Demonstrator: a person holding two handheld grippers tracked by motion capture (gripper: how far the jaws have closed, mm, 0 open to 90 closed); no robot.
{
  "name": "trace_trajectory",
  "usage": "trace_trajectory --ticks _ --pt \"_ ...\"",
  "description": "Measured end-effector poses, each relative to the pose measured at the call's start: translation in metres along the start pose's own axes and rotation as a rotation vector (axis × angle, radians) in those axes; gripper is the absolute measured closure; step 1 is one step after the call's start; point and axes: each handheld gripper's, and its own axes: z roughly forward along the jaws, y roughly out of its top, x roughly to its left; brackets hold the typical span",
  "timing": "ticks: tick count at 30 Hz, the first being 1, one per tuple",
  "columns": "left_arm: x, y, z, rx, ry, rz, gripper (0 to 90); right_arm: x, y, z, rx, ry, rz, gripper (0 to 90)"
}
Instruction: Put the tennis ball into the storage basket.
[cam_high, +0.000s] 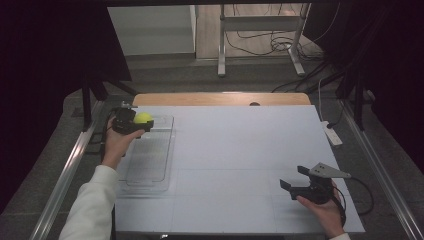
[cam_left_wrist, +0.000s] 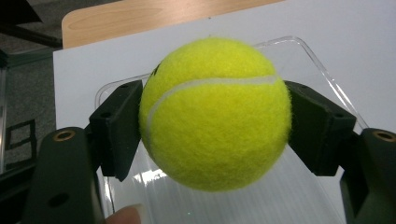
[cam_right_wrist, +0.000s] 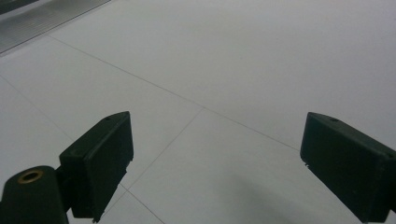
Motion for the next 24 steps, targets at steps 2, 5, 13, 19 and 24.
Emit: trace_trajectory --ticks 2,5,13,19,24 --pt "0.000 -0.001 0.002 0.006 0.002 0.003 26.3 0.000 0.000 0.000 0.000 0.000 0.000 9.5" --pt "-0.001 -0.003 0.005 0.017 0.008 0.008 26.3 0.000 0.000 0.000 0.002 -0.002 -0.001 9.5" --pt "-0.001 -0.006 0.009 0.033 0.009 0.008 26.3 0.000 0.000 0.000 0.003 -0.002 -0.003 9.5" --pt "-0.001 -0.009 0.015 0.055 0.008 0.007 26.3 0.000 0.000 0.000 0.002 -0.003 -0.003 9.5" --pt "-0.002 -0.010 0.018 0.063 0.009 0.009 26.3 0.000 0.000 0.000 0.004 -0.003 -0.004 9.5"
